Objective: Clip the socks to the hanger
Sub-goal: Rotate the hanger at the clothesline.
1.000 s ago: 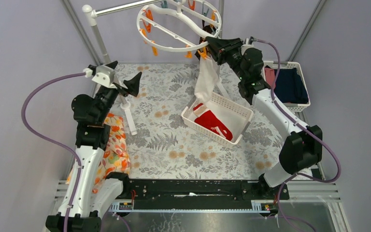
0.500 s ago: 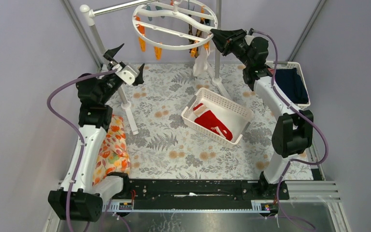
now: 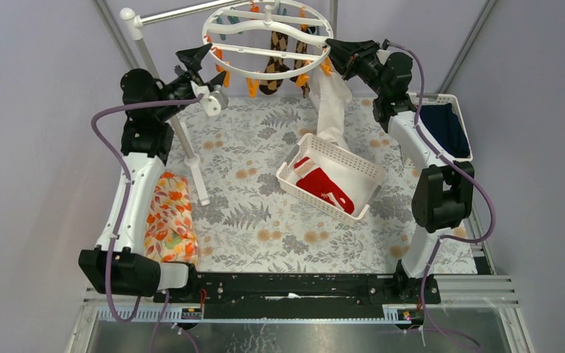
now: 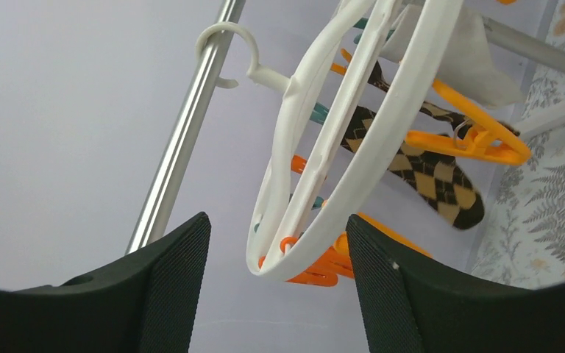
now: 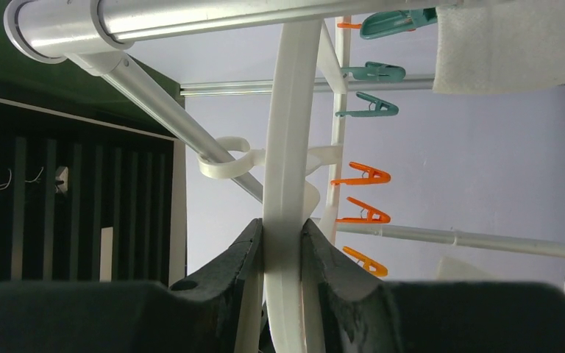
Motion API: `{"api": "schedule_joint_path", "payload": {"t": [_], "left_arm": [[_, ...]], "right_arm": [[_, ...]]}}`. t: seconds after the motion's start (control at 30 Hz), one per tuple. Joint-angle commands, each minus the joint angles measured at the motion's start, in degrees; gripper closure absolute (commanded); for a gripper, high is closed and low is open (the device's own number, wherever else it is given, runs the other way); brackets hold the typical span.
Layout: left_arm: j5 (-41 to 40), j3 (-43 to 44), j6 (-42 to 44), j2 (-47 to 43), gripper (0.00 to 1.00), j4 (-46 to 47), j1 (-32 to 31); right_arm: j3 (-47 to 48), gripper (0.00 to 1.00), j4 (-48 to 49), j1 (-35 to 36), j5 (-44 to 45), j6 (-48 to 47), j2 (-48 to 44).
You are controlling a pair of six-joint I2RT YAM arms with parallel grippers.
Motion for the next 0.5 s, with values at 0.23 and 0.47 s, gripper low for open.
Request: {"api": "schedule_joint_path", "payload": {"t": [0.23, 0.47], "left_arm": [[-3.4, 10.8, 19.8, 7.6, 0.33, -19.8, -2.5], [-9.3, 14.5, 24.1, 10.9, 0.68, -20.6, -4.7]], "right_arm": [[4.9, 0.74, 3.1, -1.4, -1.6, 2.5, 2.3], [5.6, 0.74, 4.1, -1.6, -1.8, 3.9, 3.3]]}}
